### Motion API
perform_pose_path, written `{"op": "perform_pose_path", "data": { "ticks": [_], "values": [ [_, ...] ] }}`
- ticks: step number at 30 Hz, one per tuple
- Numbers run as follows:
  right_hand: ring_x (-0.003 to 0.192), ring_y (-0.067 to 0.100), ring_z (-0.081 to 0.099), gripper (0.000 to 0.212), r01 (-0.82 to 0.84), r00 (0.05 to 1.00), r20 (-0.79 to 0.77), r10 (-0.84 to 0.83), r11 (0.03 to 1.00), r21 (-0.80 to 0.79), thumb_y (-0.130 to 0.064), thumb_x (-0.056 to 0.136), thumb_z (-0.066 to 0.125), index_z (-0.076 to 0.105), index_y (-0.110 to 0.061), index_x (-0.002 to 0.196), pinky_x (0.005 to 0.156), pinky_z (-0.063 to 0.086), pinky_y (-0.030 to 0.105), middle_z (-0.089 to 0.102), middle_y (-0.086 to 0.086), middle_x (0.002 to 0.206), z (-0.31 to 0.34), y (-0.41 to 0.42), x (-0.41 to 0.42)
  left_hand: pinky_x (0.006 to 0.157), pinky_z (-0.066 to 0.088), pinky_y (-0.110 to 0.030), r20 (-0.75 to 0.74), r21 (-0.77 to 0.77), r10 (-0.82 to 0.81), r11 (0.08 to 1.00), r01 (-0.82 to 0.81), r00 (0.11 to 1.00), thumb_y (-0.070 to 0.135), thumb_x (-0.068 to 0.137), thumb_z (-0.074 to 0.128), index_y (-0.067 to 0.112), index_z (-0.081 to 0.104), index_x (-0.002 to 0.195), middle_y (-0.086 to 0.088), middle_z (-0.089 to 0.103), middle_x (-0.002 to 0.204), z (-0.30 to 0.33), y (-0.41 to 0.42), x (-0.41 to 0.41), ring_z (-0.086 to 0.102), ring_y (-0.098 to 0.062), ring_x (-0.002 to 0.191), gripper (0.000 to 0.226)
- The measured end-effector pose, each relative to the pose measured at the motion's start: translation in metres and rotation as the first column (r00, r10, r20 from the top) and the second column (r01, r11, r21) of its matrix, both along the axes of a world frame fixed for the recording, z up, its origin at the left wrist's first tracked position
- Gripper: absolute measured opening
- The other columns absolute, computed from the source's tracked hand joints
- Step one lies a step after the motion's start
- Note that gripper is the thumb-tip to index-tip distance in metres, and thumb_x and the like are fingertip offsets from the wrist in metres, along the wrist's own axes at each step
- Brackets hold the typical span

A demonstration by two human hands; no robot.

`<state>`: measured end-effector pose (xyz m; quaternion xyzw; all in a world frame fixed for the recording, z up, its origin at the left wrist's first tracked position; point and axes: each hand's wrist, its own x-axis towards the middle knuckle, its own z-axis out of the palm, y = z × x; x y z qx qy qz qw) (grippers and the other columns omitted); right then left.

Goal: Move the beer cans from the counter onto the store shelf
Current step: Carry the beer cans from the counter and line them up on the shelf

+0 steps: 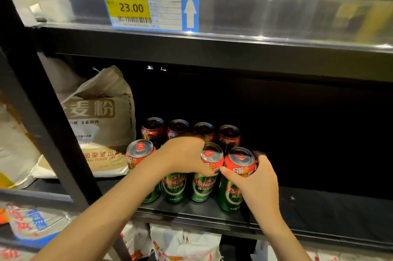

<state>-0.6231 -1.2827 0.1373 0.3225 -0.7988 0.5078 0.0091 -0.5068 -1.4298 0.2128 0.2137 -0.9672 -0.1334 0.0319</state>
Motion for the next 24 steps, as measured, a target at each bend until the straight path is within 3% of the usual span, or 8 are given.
{"op": "perform_pose_path", "data": {
  "ticks": [3,7,11,14,18,21,24],
  "values": [
    [0.094,0.016,0.06,0.089,0.047,0.999,-0.009,-0.046,0.998,0.052,-0.072,0.046,0.07,0.045,-0.023,0.115,0.077,0.056,0.037,0.058,-0.002,0.106,0.001,-0.002,0.004,0.049,0.029,-0.027,0.054,0.019,-0.001,1.0,0.0,0.999,0.052,0.069,0.068,0.012,0.045,0.064,0.005,0.039,0.054,0.006,-0.003,0.004,0.034,-0.011,0.049,0.047],
    [0.094,0.016,0.061,0.09,0.042,0.999,0.025,-0.043,0.998,0.044,-0.077,0.043,0.065,0.04,-0.024,0.112,0.074,0.057,0.034,0.057,-0.002,0.107,-0.003,-0.005,0.008,0.063,0.048,-0.033,0.119,0.08,-0.026,0.997,0.017,0.993,0.052,0.069,0.069,0.012,0.06,0.092,-0.002,0.062,0.076,0.006,-0.012,0.004,0.054,-0.014,0.066,0.047],
    [0.094,0.014,0.06,0.09,-0.038,0.999,0.03,0.036,0.997,0.072,-0.084,0.042,0.059,0.042,-0.026,0.109,0.074,0.058,0.034,0.056,-0.003,0.104,-0.004,-0.004,0.005,0.074,0.054,-0.038,0.113,0.113,-0.033,0.993,0.02,0.993,0.051,0.067,0.069,0.018,0.06,0.098,0.001,0.065,0.086,0.004,-0.016,0.004,0.061,-0.015,0.077,0.046],
    [0.095,0.009,0.059,0.076,-0.161,0.981,0.12,0.153,0.985,0.062,-0.068,0.049,0.072,0.044,-0.027,0.108,0.074,0.055,0.027,0.056,-0.004,0.105,0.0,0.0,-0.001,0.07,0.051,-0.028,0.095,0.13,-0.036,0.991,0.024,0.995,0.046,0.071,0.07,0.022,0.056,0.093,0.011,0.059,0.079,0.005,-0.013,0.006,0.056,-0.007,0.073,0.035],
    [0.096,-0.007,0.054,0.057,-0.368,0.911,0.217,0.352,0.929,0.041,-0.03,0.069,0.079,0.041,-0.036,0.111,0.069,0.045,0.008,0.053,-0.019,0.108,0.005,0.015,-0.008,0.077,0.05,-0.027,0.077,0.085,-0.029,0.996,0.022,0.997,0.051,0.072,0.069,0.022,0.057,0.108,0.009,0.062,0.095,0.005,-0.011,0.009,0.058,-0.01,0.086,0.048],
    [0.098,-0.01,0.053,0.055,-0.407,0.894,0.217,0.391,0.913,0.035,-0.021,0.073,0.077,0.039,-0.045,0.105,0.07,0.045,0.004,0.053,-0.022,0.108,0.003,0.02,-0.01,0.07,0.047,-0.029,0.09,-0.004,0.008,1.0,-0.008,0.996,0.064,0.068,0.066,0.017,0.057,0.095,0.006,0.059,0.082,0.005,-0.008,0.011,0.056,-0.011,0.075,0.054],
    [0.1,-0.008,0.054,0.058,-0.382,0.903,0.217,0.372,0.924,0.006,-0.02,0.071,0.079,0.043,-0.037,0.112,0.073,0.046,0.006,0.055,-0.021,0.11,0.001,0.018,-0.011,0.065,0.047,-0.03,0.001,-0.101,0.049,0.994,-0.048,0.999,0.072,0.066,0.061,0.017,0.054,0.088,0.008,0.054,0.072,0.0,-0.004,0.011,0.054,-0.012,0.07,0.06]
  ]
}}
